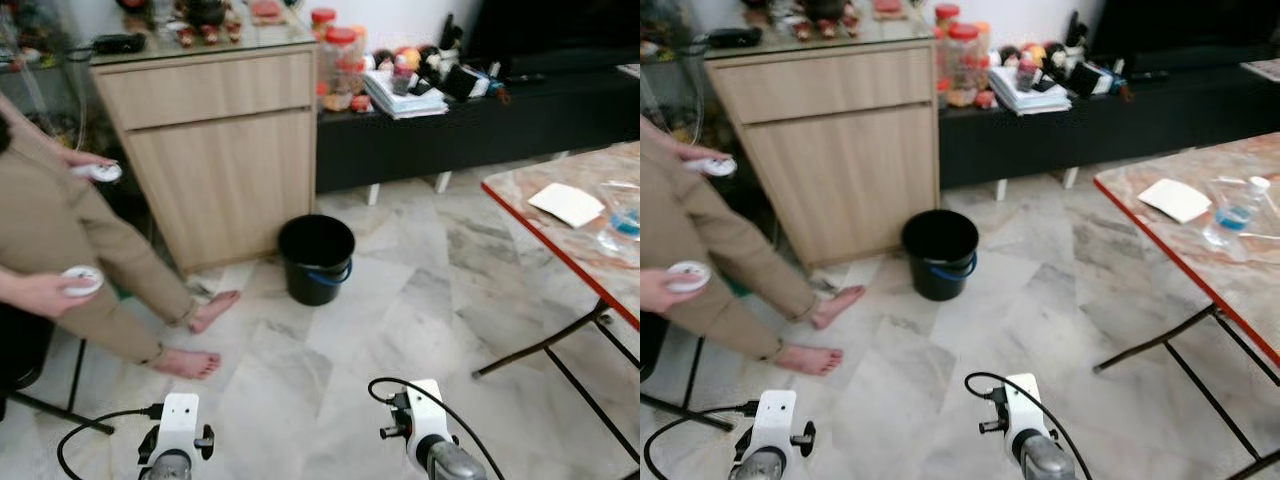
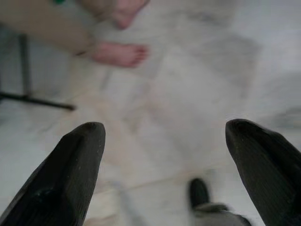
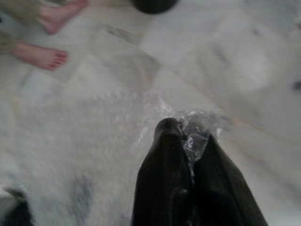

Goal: Picking trash to rubbish bin

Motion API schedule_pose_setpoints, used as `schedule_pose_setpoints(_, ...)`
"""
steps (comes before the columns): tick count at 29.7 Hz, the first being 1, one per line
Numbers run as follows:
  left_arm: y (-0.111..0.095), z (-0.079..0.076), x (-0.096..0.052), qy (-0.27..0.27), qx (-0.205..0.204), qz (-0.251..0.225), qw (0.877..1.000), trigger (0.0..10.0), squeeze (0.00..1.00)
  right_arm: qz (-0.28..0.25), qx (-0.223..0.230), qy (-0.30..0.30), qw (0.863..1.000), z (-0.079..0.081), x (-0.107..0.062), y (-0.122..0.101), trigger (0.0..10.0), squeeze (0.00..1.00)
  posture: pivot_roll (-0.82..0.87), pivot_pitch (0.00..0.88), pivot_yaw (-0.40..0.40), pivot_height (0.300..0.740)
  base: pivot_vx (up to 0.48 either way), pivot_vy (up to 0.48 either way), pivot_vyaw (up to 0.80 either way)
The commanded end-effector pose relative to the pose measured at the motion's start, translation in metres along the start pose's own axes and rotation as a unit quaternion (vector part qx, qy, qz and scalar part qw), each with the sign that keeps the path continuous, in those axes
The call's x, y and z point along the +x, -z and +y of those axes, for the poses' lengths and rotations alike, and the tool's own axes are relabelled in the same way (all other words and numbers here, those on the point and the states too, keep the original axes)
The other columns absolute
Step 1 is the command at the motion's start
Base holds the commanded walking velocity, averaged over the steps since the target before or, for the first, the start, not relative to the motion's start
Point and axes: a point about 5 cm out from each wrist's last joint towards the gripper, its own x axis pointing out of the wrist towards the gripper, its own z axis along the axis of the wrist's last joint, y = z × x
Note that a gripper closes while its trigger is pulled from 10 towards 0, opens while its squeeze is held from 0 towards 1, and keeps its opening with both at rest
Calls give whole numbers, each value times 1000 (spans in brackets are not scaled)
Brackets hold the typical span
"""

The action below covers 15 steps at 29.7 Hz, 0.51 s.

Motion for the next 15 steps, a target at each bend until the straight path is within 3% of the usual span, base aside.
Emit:
schedule_pose_setpoints(1, 3, 12, 0, -17, -4, 7, 1000, 10000, 0, -9, 10, -7, 1000, 6, 2, -6, 10000, 0, 50, 88, -33, 740, 480, 0, -800)
schedule_pose_setpoints(2, 3, 12, 0, -17, -3, 7, 1000, 10000, 0, -12, 11, -7, 1000, 6, 3, -7, 10000, 0, 50, 88, -33, 740, 480, 0, -800)
schedule_pose_setpoints(15, 2, 12, 1, -19, -14, 6, 1000, 10000, 0, -4, -12, -18, 1000, 6, 2, -6, 10000, 0, 48, 95, -42, 740, 480, 0, 0)
